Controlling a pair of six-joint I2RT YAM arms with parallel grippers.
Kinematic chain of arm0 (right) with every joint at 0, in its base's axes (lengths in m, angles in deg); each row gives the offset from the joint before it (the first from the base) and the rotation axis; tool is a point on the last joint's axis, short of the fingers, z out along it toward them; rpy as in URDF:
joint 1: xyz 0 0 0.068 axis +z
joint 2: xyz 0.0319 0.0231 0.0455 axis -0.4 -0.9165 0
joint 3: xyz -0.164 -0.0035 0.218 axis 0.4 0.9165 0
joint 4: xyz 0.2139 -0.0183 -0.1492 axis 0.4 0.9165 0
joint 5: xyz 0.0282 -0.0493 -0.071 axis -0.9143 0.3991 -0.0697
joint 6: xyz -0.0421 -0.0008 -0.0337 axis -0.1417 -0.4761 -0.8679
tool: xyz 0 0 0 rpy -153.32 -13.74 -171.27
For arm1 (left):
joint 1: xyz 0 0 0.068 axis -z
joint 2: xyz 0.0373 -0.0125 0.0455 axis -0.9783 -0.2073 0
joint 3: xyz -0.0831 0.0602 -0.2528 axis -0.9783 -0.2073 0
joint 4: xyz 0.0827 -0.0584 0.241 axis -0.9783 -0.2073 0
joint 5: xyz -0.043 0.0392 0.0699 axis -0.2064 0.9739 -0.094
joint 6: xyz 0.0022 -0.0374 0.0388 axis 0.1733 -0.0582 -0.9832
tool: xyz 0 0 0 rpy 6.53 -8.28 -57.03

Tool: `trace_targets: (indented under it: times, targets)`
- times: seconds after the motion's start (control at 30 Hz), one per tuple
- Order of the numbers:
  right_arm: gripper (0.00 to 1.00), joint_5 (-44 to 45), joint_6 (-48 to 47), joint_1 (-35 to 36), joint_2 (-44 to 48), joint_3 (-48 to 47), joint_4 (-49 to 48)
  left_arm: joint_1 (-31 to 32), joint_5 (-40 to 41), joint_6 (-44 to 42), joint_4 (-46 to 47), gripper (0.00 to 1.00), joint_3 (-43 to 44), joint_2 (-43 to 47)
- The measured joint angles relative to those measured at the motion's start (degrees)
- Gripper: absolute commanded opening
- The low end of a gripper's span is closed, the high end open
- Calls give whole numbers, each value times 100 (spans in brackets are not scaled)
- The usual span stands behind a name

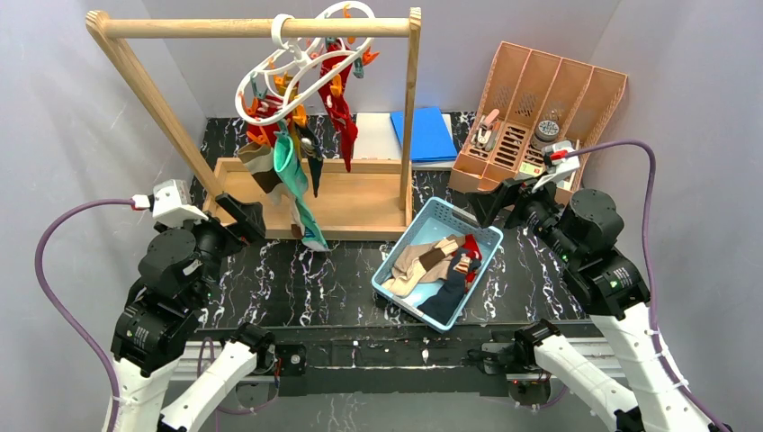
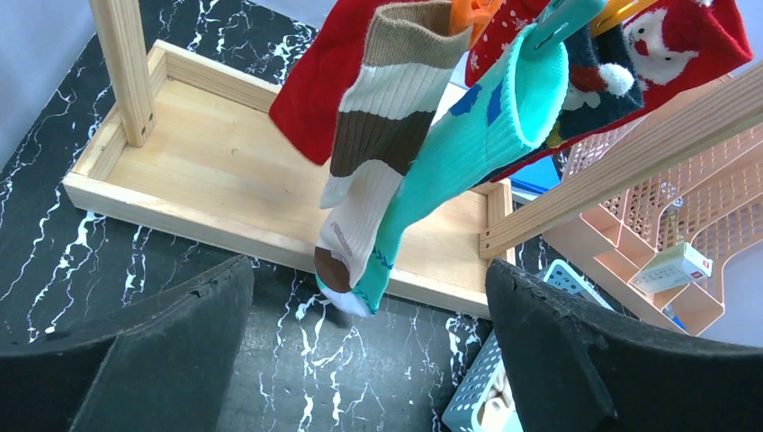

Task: Clip the socks to the hanger
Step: Pick up the sock from the bin.

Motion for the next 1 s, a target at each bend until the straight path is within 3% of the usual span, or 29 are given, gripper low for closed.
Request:
trace_targets:
  times: [0.3,0.57,1.0]
  targets:
    - [99,11,251,0,-76,-11,2,20,-26,-87,170,98,52,37]
    - [98,129,586,0,-686,-166,66,20,-227,-24,870,98,-179,175]
    - [72,173,905,177,-1532,1088,691,20,22,-22,992,98,-1755,1241]
